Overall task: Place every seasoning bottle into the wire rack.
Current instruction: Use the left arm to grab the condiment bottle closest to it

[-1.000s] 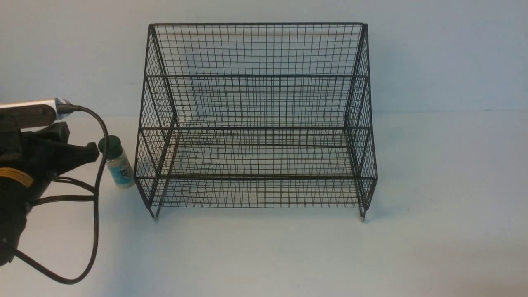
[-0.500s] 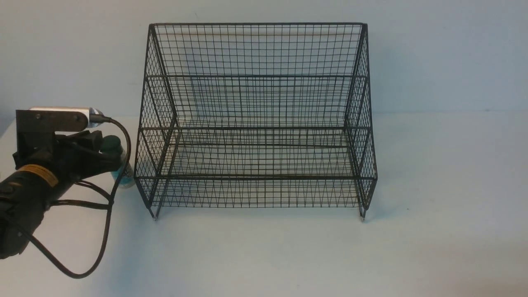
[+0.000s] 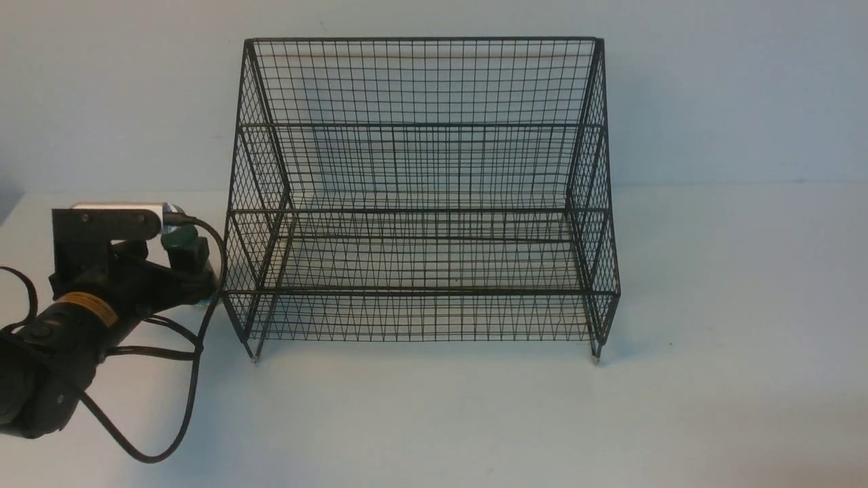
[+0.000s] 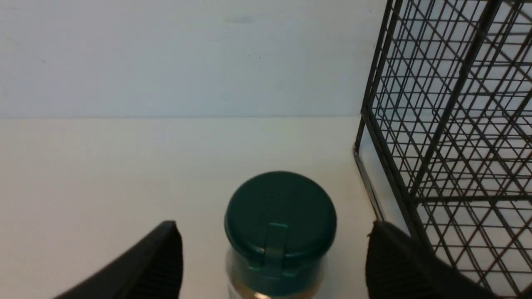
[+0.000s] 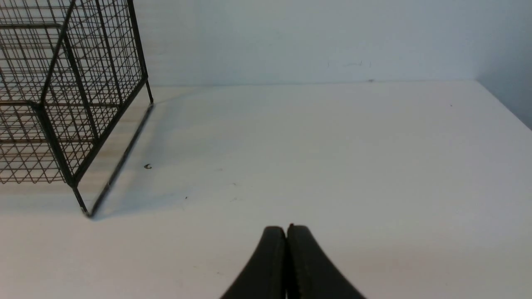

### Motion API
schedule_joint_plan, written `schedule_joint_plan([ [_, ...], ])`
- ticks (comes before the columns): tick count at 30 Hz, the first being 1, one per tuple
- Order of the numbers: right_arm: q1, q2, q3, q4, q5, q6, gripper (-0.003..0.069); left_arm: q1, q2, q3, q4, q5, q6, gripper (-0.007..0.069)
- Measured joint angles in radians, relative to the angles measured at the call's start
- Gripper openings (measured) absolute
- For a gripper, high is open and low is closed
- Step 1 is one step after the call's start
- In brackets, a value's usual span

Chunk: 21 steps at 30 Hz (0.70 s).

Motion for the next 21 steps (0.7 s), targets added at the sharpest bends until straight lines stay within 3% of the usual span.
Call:
schedule_joint_plan([
  [21, 0.000, 0.000, 0.000, 0.000, 0.000, 0.000, -0.0015, 0.000, 0.120, -0.093, -0.033, -0.040, -0.082, 0.0518],
])
